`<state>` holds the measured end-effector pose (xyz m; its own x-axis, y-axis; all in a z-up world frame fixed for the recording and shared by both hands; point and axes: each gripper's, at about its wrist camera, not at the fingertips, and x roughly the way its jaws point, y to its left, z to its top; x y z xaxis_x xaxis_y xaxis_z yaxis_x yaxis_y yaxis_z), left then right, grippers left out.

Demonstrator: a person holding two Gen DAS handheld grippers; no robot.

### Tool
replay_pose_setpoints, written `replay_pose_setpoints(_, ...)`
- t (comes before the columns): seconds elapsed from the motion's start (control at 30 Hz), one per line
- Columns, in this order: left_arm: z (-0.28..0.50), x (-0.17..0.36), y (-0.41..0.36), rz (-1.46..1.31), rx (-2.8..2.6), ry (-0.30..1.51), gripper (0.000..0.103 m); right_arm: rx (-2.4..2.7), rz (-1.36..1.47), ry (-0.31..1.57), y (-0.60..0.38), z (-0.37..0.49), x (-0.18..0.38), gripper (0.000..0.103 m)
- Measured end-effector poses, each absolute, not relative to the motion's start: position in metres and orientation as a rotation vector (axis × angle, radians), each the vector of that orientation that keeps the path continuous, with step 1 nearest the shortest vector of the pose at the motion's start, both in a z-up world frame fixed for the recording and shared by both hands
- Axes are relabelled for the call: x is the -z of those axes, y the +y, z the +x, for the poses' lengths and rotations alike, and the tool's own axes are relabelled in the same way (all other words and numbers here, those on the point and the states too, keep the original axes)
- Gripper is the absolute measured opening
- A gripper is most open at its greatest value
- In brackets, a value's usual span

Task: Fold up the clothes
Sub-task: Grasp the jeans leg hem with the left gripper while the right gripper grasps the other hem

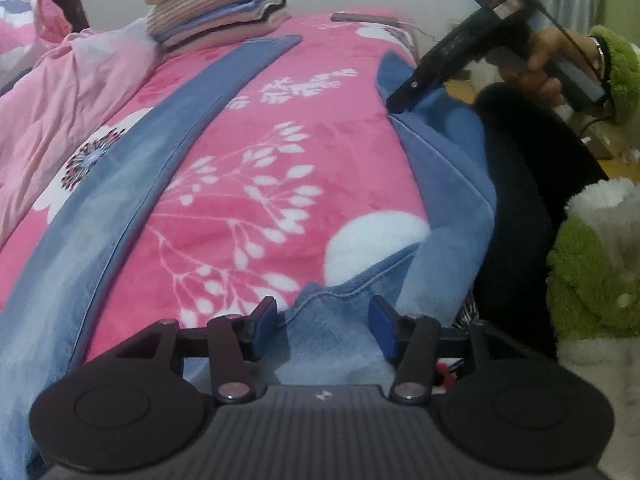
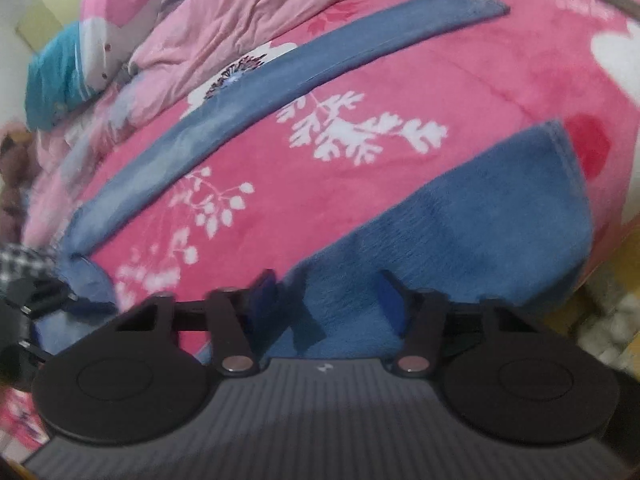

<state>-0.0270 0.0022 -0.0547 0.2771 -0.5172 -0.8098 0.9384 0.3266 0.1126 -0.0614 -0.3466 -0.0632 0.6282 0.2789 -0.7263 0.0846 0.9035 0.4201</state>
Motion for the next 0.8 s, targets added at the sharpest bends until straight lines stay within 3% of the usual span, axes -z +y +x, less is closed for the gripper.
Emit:
replay_pose_setpoints(0.07, -0.026, 0.057, 0.005, 0.648, 1.086, 0.758, 0.052, -0.123, 0.467, 0.874, -0.348, -0.066, 0.062, 0.004)
replay_pose_setpoints(0.1, -0.025, 0.057, 0.007, 0.636, 1.088, 0.760, 0.052, -0.125, 0.493, 0.857, -0.350, -0.069, 0.060, 0.000)
replay_pose_setpoints(0.3, -0.019, 0.059, 0.017, 0.537, 1.084, 0.797, 0.051, -0.237, 0.614, 0.647, -0.349, -0.078, 0.017, 0.000)
replay_pose_setpoints(0.43, -0.019, 0.060, 0.021, 0.506, 1.079, 0.796, 0.051, -0.180, 0.583, 0.720, -0.346, -0.068, 0.009, 0.003)
replay_pose_setpoints(0.47, -0.019, 0.060, 0.021, 0.501, 1.077, 0.794, 0.051, -0.157, 0.584, 0.765, -0.346, -0.067, 0.014, 0.007)
replay_pose_setpoints(0.57, -0.018, 0.061, 0.023, 0.479, 1.081, 0.795, 0.052, -0.095, 0.604, 0.891, -0.348, -0.061, 0.033, 0.034)
replay_pose_setpoints(0.73, -0.015, 0.063, 0.023, 0.468, 1.091, 0.793, 0.052, -0.071, 0.624, 0.962, -0.348, -0.046, 0.060, 0.036)
replay_pose_setpoints(0.77, -0.015, 0.064, 0.023, 0.466, 1.092, 0.792, 0.052, -0.076, 0.609, 0.950, -0.346, -0.046, 0.063, 0.034)
replay_pose_setpoints(0.8, -0.015, 0.064, 0.024, 0.464, 1.094, 0.792, 0.052, -0.075, 0.587, 0.939, -0.345, -0.048, 0.064, 0.022)
